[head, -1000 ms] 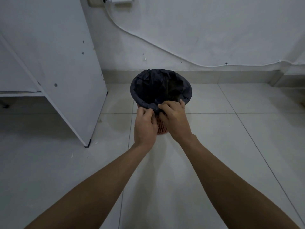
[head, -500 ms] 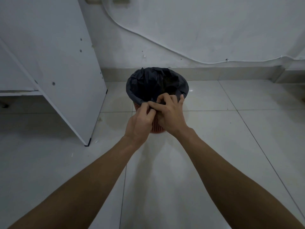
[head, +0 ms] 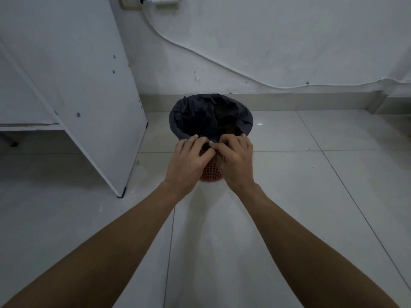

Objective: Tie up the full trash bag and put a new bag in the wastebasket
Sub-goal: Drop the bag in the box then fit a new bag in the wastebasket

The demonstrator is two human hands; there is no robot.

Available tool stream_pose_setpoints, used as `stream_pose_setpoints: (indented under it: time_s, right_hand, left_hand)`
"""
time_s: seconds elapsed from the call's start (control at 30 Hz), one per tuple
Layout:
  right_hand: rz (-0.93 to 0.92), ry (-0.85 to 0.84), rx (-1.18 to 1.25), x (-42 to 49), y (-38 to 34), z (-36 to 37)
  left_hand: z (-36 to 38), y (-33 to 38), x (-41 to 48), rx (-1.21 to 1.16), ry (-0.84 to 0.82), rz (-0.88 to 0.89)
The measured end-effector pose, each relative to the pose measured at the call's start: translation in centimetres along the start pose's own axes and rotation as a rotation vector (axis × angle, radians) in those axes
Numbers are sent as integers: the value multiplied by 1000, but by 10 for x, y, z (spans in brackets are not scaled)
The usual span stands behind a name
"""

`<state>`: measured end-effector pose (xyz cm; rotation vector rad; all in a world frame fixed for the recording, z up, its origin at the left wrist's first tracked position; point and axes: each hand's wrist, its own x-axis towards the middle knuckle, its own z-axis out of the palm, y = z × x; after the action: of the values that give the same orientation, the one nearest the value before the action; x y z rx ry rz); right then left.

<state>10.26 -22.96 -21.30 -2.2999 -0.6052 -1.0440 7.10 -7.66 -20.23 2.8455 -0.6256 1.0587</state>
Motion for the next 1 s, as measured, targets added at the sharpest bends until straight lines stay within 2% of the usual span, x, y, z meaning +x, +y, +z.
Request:
stream_pose_setpoints:
  time_s: [0.13,0.27,0.43,0.53,0.63,0.73,0.93,1.0]
  right_hand:
    - [-18,75,24,-8,2,5]
    - [93,105,74,-14,-4,6]
    - [162,173,201,-17,-10,4]
    - [403,167,394,-20,-21,6]
    - [766,165,745,-18,-31,7]
    - [1035,207,1055,-11,-35,4]
    - [1391,279,1627,-2,-44,4]
    - [1476,271,1741,0,-43,2]
  left_hand:
    - [-6,2,3,-47,27,13]
    - [-10,2,8,-176,15,-33]
    - [-9,1,29,-462,-153,-136]
    - [-6,1,33,-475,-186,-141]
    - [-4,2,36,-530,-171,-216]
    - [-5,-1,37,-615,-153,-254]
    - [-6,-6,39,-704,-166,-247]
    - [-7,-7,39,-707,-180,-240]
